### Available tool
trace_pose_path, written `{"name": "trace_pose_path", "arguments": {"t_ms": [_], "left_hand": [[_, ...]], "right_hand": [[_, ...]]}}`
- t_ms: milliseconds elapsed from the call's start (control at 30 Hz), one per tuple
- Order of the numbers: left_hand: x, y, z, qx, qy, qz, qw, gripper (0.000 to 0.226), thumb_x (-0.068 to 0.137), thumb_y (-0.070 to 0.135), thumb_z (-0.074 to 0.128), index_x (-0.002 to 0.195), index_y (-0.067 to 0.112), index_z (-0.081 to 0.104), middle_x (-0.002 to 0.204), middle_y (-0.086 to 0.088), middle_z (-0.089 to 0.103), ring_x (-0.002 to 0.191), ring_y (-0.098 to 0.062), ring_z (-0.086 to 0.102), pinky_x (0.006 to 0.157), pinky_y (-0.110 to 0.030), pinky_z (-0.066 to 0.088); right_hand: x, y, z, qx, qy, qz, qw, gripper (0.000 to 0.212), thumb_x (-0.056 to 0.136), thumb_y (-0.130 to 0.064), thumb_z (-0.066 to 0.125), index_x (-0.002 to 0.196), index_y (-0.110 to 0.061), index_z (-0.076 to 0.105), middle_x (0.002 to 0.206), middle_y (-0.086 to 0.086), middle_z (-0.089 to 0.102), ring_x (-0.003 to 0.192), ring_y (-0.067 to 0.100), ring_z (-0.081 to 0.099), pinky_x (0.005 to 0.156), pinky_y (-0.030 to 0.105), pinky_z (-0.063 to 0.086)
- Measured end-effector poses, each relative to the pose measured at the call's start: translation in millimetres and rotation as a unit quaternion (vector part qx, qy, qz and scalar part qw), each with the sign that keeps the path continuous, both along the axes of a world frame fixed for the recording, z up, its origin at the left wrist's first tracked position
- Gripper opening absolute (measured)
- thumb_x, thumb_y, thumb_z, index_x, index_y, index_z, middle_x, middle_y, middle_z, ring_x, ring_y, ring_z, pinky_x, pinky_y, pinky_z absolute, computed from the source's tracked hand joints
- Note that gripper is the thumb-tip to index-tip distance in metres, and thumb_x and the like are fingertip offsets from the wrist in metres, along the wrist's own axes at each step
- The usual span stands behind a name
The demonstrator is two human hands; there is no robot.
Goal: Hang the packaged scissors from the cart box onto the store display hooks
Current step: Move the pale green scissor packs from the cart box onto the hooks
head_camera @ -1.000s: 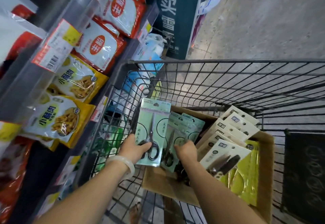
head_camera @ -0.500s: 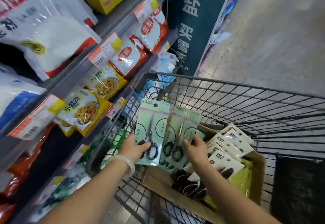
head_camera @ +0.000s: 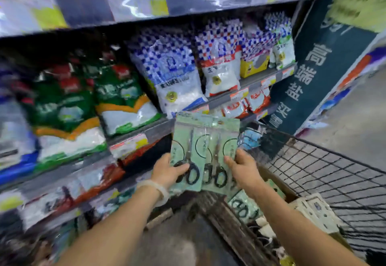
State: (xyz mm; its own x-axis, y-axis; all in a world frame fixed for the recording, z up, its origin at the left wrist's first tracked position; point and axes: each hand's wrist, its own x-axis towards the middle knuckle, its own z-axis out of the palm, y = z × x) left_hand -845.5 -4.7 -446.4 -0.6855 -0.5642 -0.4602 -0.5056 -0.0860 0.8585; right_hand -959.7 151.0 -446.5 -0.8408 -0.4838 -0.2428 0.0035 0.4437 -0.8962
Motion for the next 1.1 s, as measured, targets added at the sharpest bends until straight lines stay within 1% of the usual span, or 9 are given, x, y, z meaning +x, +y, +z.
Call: {"name": "trace_pose_path", "arguments": {"t_ms": [100,200,300,367,500,600,800,967,1100], "left_hand": [[95,-13,21,-0.014,0.012,0.068,0.998,0.049,0.088,0.02,0.065,0.131,0.006,0.046,0.134,0.004,0.048,0.119,-0.016,0.049,0.097,-0.03,0.041],[197,-24,42,-0.03,0.036,0.159,0.986,0.042,0.086,0.016,0.068,0.124,0.005,0.054,0.129,-0.006,0.058,0.101,-0.016,0.055,0.088,-0.028,0.044],[301,-33,54,-0.049,0.015,0.245,0.968,0.054,0.076,0.035,0.075,0.122,0.013,0.056,0.131,0.004,0.055,0.115,-0.016,0.054,0.103,-0.037,0.044],[365,-36,63,-0.053,0.012,0.297,0.953,0.046,0.08,0.03,0.073,0.119,0.011,0.058,0.122,0.003,0.061,0.109,-0.02,0.058,0.097,-0.036,0.047],[468,-34,80,-0.074,0.013,0.397,0.915,0.022,0.086,0.017,0.068,0.106,0.01,0.059,0.1,-0.002,0.064,0.09,-0.02,0.059,0.077,-0.029,0.048],[536,-35,80,-0.067,0.02,0.474,0.878,0.032,0.081,0.015,0.072,0.109,0.007,0.061,0.107,-0.008,0.068,0.097,-0.026,0.064,0.089,-0.04,0.053],[640,-48,76,-0.091,0.014,0.55,0.83,0.025,0.081,0.018,0.072,0.102,0.008,0.061,0.101,-0.008,0.069,0.095,-0.027,0.064,0.089,-0.044,0.053],[726,-93,65,-0.084,0.027,0.591,0.802,0.042,0.073,0.022,0.077,0.109,0.007,0.062,0.1,-0.009,0.07,0.093,-0.028,0.067,0.085,-0.043,0.056],[772,-131,69,-0.068,0.048,0.619,0.781,0.025,0.082,0.005,0.07,0.105,0.009,0.062,0.095,-0.005,0.07,0.09,-0.025,0.066,0.08,-0.036,0.056]], "right_hand": [[71,-34,23,-0.002,0.034,0.069,0.997,0.022,0.092,-0.005,0.054,0.113,-0.005,0.06,0.107,0.007,0.063,0.103,0.021,0.058,0.088,0.033,0.047],[155,-68,43,-0.009,0.049,0.168,0.984,0.018,0.092,-0.007,0.053,0.109,-0.009,0.059,0.101,0.002,0.06,0.099,0.019,0.056,0.08,0.027,0.041],[237,-101,56,-0.035,0.055,0.254,0.965,0.01,0.093,-0.008,0.052,0.097,-0.016,0.054,0.096,0.002,0.059,0.089,0.017,0.053,0.076,0.024,0.037],[292,-121,64,-0.046,0.068,0.309,0.948,0.009,0.093,-0.008,0.051,0.097,-0.015,0.056,0.091,-0.001,0.06,0.083,0.015,0.055,0.07,0.022,0.038],[389,-160,79,-0.05,0.067,0.41,0.908,0.027,0.094,-0.011,0.051,0.12,-0.007,0.057,0.109,0.002,0.059,0.102,0.016,0.054,0.087,0.023,0.039],[450,-187,86,-0.055,0.083,0.47,0.877,0.026,0.094,-0.01,0.052,0.118,-0.001,0.057,0.112,0.011,0.062,0.107,0.025,0.058,0.096,0.034,0.044],[556,-241,90,-0.049,0.078,0.547,0.832,0.025,0.093,-0.013,0.052,0.112,0.003,0.054,0.117,0.024,0.059,0.109,0.038,0.056,0.096,0.046,0.044],[642,-298,88,-0.053,0.051,0.589,0.805,0.019,0.094,-0.014,0.051,0.11,-0.005,0.056,0.116,0.017,0.062,0.108,0.033,0.058,0.096,0.046,0.045],[696,-347,86,-0.049,0.032,0.595,0.802,0.018,0.093,-0.011,0.052,0.11,-0.008,0.059,0.115,0.012,0.064,0.105,0.026,0.06,0.096,0.04,0.046]]}}
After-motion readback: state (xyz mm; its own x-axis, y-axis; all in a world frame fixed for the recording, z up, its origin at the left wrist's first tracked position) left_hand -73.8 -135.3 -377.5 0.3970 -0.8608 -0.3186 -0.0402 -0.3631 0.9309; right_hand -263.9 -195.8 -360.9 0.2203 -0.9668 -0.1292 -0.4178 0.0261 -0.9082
